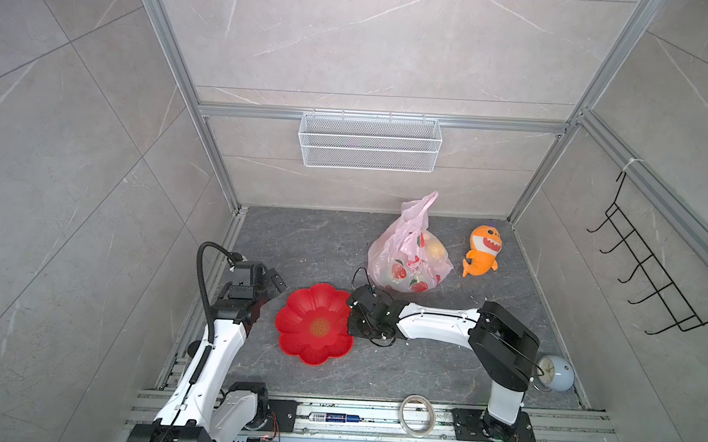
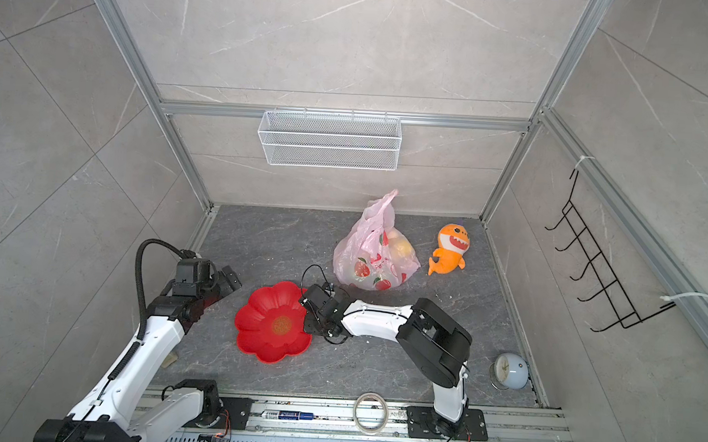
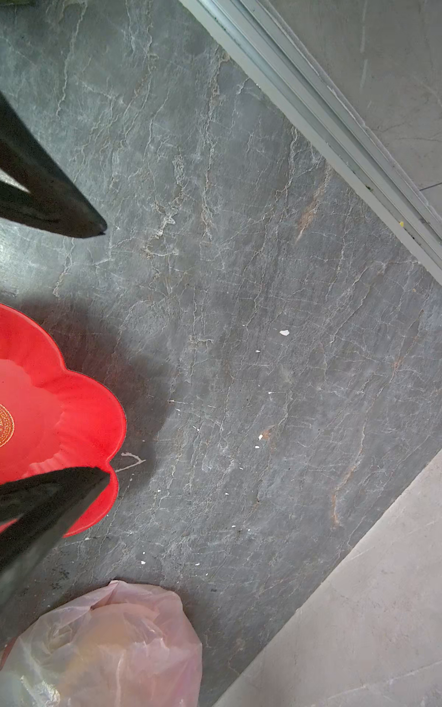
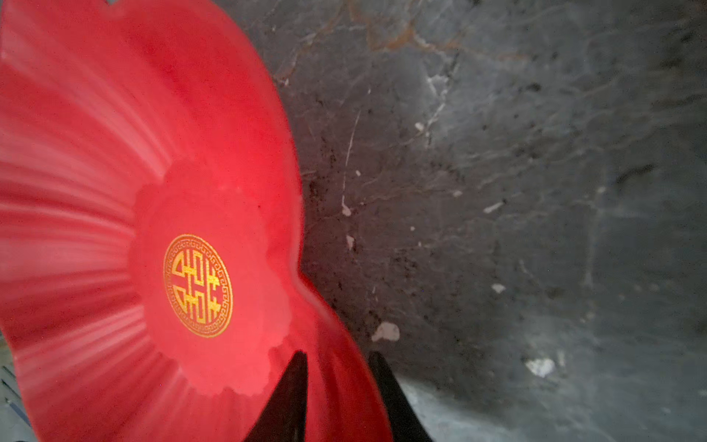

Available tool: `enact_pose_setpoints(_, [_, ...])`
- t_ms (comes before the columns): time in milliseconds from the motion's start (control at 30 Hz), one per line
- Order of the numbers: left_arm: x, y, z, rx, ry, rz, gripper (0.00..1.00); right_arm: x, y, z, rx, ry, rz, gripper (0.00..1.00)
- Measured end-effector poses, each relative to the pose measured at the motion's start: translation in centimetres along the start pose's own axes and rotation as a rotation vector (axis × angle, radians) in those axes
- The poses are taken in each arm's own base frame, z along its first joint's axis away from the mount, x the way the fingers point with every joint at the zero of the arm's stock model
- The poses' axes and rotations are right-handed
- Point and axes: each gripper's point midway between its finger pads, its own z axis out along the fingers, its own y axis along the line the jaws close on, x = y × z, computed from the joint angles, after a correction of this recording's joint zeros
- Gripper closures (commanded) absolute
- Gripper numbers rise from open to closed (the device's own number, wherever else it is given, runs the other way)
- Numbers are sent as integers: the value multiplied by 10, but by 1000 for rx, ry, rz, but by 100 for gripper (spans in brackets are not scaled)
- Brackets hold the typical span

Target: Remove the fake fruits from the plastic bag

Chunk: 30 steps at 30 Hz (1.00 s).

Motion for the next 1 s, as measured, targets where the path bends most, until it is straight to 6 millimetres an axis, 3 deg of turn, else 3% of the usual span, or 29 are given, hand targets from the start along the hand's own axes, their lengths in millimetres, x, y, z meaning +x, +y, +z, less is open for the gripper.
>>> enact_pose_setpoints(133, [0, 0, 0, 1, 1, 1, 6, -6, 8, -2, -33, -15, 22, 99])
enact_pose_setpoints(233, [1, 0, 0, 0, 2, 1, 6, -12, 11, -8, -51, -28, 37, 100])
enact_pose_setpoints(367, [2, 1, 0, -4, 9, 3, 6, -10, -5, -15, -22, -28, 59, 100])
enact_pose_setpoints(533, [4, 2, 0, -9, 18, 4, 6, -12, -45, -46, 53, -52, 99, 99])
enact_pose_setpoints(767, [8, -3, 2, 9, 35, 9, 0, -17, -134, -106, 217, -101, 210, 97])
enact_pose_setpoints(1000, [13, -24, 10, 35, 81, 56, 0, -6, -187, -122, 311, -80, 279, 96])
